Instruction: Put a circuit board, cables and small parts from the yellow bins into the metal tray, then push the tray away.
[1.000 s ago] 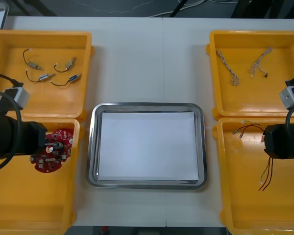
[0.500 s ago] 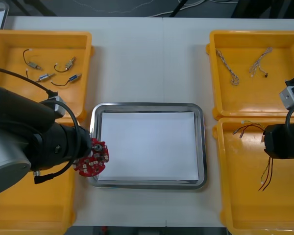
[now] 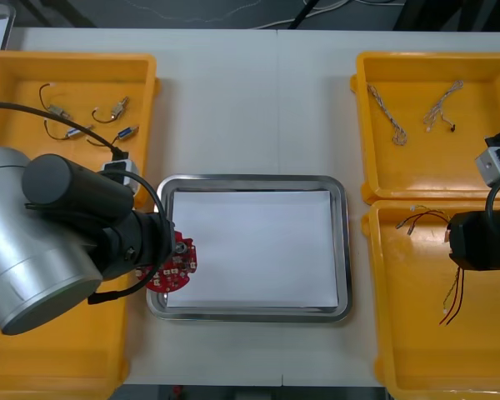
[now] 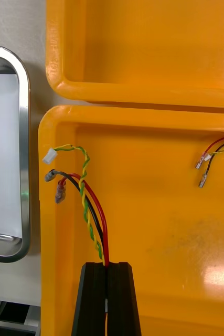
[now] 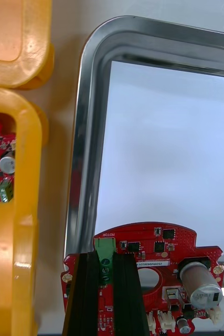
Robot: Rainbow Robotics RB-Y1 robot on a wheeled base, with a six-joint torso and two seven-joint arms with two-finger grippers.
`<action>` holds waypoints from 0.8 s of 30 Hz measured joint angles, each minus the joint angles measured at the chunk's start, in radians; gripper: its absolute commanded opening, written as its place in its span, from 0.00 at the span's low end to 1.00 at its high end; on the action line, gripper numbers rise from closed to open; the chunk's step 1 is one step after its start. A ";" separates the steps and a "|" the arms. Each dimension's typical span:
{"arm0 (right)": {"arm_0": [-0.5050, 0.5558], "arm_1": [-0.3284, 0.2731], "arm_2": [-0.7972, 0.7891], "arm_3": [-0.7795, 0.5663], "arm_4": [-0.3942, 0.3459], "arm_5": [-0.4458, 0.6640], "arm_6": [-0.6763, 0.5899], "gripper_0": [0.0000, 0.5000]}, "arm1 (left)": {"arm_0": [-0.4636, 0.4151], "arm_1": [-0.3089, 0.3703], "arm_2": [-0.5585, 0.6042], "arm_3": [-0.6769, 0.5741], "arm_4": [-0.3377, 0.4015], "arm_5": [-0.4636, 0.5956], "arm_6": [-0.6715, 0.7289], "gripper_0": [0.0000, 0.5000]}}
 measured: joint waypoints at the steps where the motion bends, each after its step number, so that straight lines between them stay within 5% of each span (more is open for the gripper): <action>1: 0.000 0.000 0.000 0.000 0.000 0.000 0.000 0.00 | -0.003 0.000 -0.015 0.012 -0.013 -0.015 0.000 0.00; 12: 0.000 0.000 0.000 0.000 0.000 0.000 0.000 0.00 | -0.029 0.000 -0.150 0.116 -0.137 -0.081 0.000 0.00; 24: 0.000 0.000 0.000 0.000 0.000 0.000 0.000 0.00 | -0.032 -0.015 -0.213 0.171 -0.181 -0.124 0.000 0.00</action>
